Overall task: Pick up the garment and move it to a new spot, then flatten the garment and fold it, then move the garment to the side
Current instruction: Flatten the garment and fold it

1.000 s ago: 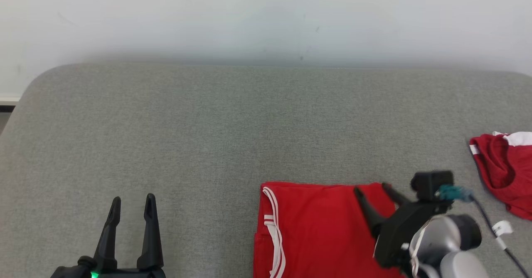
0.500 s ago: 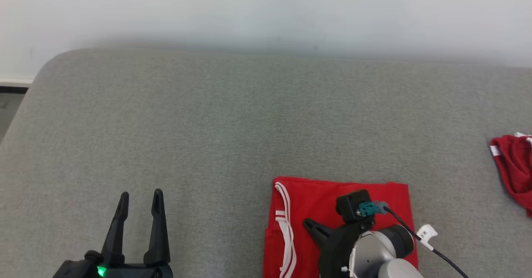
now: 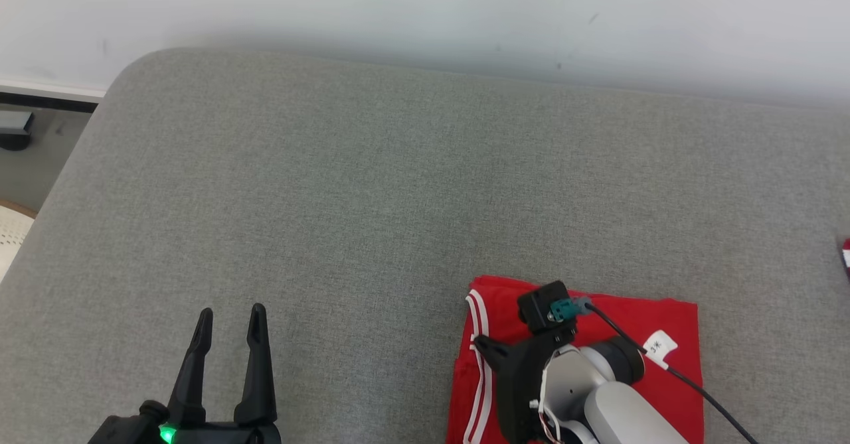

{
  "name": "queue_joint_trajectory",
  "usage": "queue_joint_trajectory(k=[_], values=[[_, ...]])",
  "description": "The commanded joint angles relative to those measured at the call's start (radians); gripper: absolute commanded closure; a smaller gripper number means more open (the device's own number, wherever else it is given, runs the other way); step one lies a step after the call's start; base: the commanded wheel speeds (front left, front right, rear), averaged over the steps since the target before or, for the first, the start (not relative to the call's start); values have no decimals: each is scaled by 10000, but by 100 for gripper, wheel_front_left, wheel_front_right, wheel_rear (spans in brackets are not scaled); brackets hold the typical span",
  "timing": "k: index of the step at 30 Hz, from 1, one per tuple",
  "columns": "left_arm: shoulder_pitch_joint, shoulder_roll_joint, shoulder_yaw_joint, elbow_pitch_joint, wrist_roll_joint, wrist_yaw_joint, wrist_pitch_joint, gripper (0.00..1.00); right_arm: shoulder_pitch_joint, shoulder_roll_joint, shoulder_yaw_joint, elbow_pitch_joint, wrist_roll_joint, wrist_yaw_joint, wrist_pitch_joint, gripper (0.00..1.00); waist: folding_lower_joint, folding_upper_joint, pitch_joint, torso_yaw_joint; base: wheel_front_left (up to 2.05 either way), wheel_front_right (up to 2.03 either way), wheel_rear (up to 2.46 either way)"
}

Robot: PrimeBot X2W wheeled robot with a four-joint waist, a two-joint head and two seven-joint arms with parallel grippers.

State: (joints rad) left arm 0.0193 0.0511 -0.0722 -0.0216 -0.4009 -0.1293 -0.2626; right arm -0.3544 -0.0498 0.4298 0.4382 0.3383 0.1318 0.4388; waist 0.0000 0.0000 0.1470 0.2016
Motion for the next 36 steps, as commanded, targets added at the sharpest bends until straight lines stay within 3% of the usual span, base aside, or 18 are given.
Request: queue_joint_trajectory(k=[1, 7, 8, 9, 10, 15, 19, 25, 31, 36], values=[[-89, -8, -16, -16, -29, -15, -30, 0, -208, -10, 62, 143, 108, -22, -93, 100, 0, 0, 56, 51, 0, 0, 0], [-118, -7, 7, 65, -1, -15, -30, 0, -887, -8, 300, 443, 446, -22, -645, 97, 0, 0, -2, 27, 0, 0, 0], [-105, -8, 17, 80, 39, -15, -30, 0, -974, -10, 314, 393, 506, -22, -800, 77, 0, 0, -51, 3, 0, 0, 0], [-81, -7, 23, 92, 87, -15, -30, 0, -1040, -11, 300, 347, 527, -22, -945, 4, 0, 0, -111, -25, 0, 0, 0], [-37, -7, 39, 103, 120, -15, -30, 0, -1061, -11, 258, 302, 580, -22, -1065, 0, 0, 0, -189, -63, 0, 0, 0], [298, -7, 207, 100, 257, -15, -30, 0, -687, -11, -526, -307, 53, -22, -1601, 0, 0, 0, -619, -370, 0, 0, 0], [477, -10, 412, 62, 347, -15, -30, 0, 162, -11, -1674, -1300, -741, -22, -1986, 0, 0, 0, -998, -716, 0, 0, 0], [782, -8, 615, -106, 182, -15, -28, 0, 2074, -3, -3494, -3031, -1014, -22, -2850, 0, 0, 0, -1555, -1292, 0, 0, 0], [772, -7, 717, 9, -90, -10, -28, 0, 3276, -19, -4098, -4076, -1321, -22, -4324, 0, 0, 0, -1630, -1754, 0, 0, 0], [712, -7, 696, 219, 99, -12, -28, 0, 3702, -2, -4575, -4112, -1608, -22, -5124, 0, 0, 0, -1641, -1899, 0, 0, 0]])
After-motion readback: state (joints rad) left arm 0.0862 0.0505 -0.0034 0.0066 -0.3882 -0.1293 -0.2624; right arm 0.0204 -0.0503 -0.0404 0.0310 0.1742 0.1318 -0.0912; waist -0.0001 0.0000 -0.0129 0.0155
